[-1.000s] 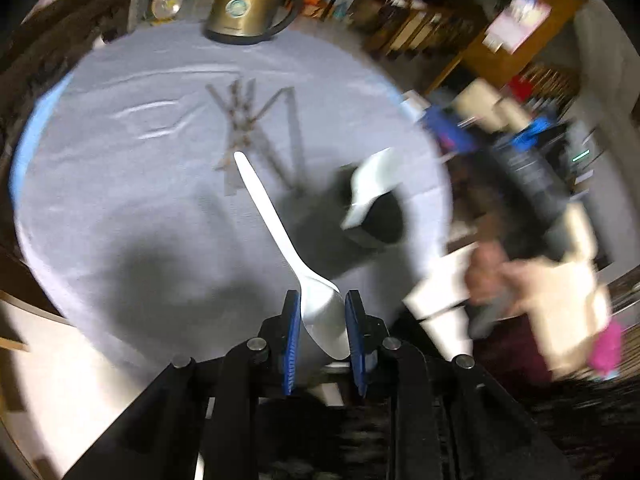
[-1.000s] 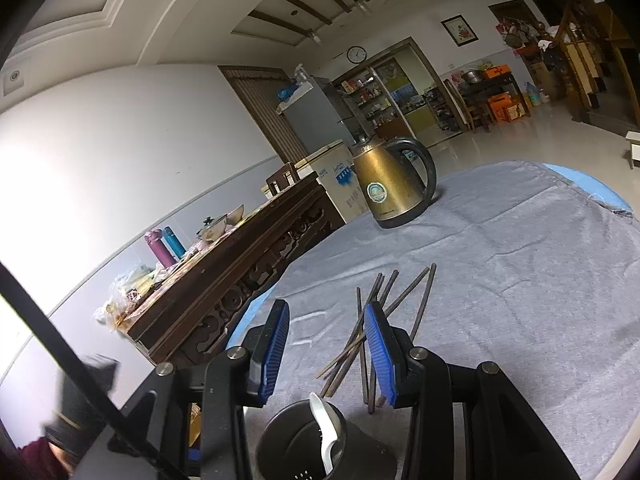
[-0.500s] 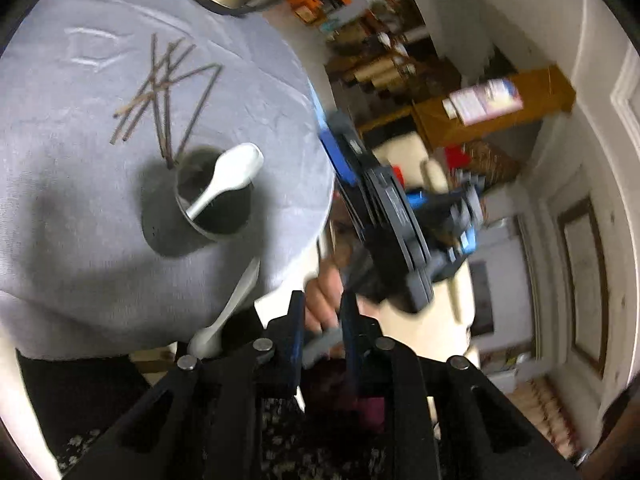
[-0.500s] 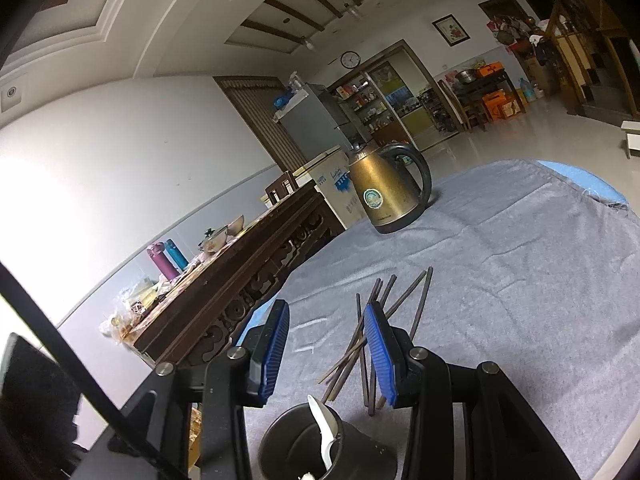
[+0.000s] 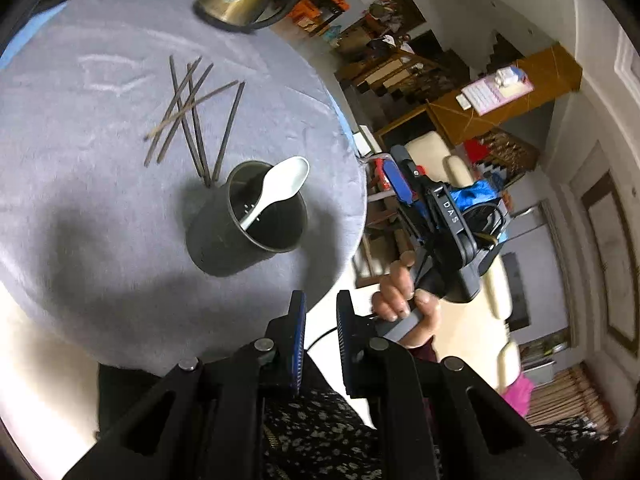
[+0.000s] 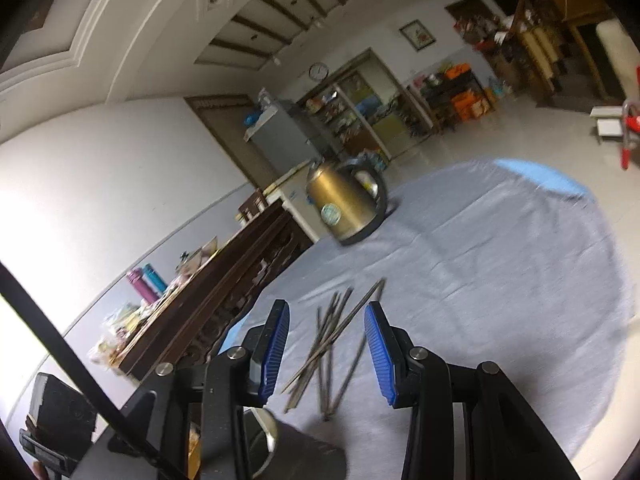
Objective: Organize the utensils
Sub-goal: 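Grasp dark chopsticks from the cloth with the right tool while the left tool grasps chopsticks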
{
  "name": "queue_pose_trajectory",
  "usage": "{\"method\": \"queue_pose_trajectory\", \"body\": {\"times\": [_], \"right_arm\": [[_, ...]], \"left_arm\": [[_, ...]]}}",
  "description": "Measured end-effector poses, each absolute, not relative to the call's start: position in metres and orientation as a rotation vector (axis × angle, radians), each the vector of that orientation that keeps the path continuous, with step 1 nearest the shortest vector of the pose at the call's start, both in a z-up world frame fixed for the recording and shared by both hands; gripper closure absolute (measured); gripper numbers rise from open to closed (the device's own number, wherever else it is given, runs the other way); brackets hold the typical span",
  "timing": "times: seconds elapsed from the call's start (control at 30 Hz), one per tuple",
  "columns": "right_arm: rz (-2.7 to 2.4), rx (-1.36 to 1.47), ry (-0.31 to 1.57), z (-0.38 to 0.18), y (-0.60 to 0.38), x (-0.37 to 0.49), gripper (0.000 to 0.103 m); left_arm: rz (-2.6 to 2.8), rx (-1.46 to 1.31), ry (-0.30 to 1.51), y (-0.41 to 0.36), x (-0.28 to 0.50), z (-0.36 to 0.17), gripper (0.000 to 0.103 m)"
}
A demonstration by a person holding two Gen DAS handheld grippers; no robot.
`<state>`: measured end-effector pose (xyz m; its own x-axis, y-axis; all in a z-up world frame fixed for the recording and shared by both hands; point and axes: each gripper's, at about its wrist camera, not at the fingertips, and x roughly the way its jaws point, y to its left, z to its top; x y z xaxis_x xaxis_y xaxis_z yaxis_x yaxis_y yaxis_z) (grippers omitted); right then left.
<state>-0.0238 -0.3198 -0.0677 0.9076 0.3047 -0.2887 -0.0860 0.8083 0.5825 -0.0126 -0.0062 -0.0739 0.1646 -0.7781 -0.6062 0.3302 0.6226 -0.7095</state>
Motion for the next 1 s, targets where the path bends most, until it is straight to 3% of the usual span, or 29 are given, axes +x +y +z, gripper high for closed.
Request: {"method": "queue_pose_trajectory", "body": {"times": [0.2, 0.3, 0.7, 0.87, 0.93, 1.0], "right_arm": [[0.189, 0.660, 0.405, -0.072, -0.337, -0.021, 0.058], [0.193, 0.642, 0.431, -0.072, -0.334, -0.015, 0.043], [0.253, 0.517, 0.777, -0.107, -0.308, 0.112, 0.043], [0.226, 0.399, 0.908, -0.124, -0.281, 0.187, 0.056], [0.200, 0.363, 0.971, -0.134, -0.272, 0.218, 0.065], [0.186, 0.348, 1.021, -0.144, -0.264, 0.239, 0.066]], "left_arm": [[-0.713, -0.295, 1.060, 0.003, 0.004, -0.058, 0.086], [-0.609, -0.217, 1.012, 0.012, 0.027, -0.057, 0.076], [-0.488, 0.026, 1.037, -0.009, 0.160, -0.105, 0.073], [-0.476, 0.062, 1.022, -0.017, 0.182, -0.115, 0.072], [-0.464, 0.080, 1.019, -0.017, 0.191, -0.118, 0.065], [-0.449, 0.111, 1.001, -0.020, 0.198, -0.120, 0.061]]}}
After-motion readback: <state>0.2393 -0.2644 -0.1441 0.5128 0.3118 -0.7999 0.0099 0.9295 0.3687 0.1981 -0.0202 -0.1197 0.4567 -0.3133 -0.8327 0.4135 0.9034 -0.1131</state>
